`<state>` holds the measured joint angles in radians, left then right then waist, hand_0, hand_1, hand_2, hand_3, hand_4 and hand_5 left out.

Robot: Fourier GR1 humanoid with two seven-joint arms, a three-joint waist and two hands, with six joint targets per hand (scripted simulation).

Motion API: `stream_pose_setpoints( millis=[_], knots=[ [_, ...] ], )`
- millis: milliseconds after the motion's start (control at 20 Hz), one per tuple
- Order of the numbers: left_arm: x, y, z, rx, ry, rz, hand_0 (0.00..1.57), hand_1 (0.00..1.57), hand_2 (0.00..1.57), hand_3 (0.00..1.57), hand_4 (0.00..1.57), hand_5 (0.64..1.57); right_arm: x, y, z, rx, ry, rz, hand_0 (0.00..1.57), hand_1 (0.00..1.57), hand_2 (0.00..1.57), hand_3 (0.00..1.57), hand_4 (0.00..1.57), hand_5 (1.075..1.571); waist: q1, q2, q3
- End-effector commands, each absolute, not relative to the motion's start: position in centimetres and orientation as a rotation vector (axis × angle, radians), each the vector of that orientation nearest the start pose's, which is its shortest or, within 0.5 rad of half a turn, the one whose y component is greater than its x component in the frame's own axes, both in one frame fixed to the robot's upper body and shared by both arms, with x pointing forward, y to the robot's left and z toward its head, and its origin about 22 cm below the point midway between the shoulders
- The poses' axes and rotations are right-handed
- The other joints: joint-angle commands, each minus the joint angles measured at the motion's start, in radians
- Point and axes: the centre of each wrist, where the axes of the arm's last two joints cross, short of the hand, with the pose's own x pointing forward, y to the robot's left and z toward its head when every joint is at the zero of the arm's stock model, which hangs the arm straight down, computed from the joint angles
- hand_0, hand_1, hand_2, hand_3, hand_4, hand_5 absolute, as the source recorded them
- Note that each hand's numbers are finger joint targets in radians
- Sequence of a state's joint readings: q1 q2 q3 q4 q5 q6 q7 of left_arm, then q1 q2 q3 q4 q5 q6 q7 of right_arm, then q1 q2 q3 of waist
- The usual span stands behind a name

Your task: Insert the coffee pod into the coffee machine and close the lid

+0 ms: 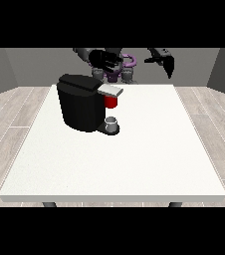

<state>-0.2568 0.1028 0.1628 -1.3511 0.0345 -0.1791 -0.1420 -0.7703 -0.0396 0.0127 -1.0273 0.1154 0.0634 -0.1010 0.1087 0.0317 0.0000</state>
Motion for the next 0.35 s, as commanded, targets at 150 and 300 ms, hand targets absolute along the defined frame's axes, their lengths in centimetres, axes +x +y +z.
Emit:
stream_pose_setpoints(
  millis=[150, 300],
  knots=[
    [28.0, 25.8, -2.1, -0.049, -1.635, -0.075, 0.0, 0.0, 0.0, 0.0, 0.19, 1.571, 35.2, -13.3, 4.4, 0.311, -1.751, 0.325, 0.0, 0.0, 0.0, 0.0, 0.29, 1.571, -0.068, -0.139, 0.0002],
    [27.1, 26.7, -2.4, -0.036, -1.649, -0.055, 0.0, 0.0, 0.0, 0.0, 0.19, 1.571, 32.1, -15.1, -0.3, 0.274, -1.735, 0.255, 0.0, 0.0, 0.0, 0.0, 0.16, 1.571, -0.091, -0.133, 0.0003]
  ],
)
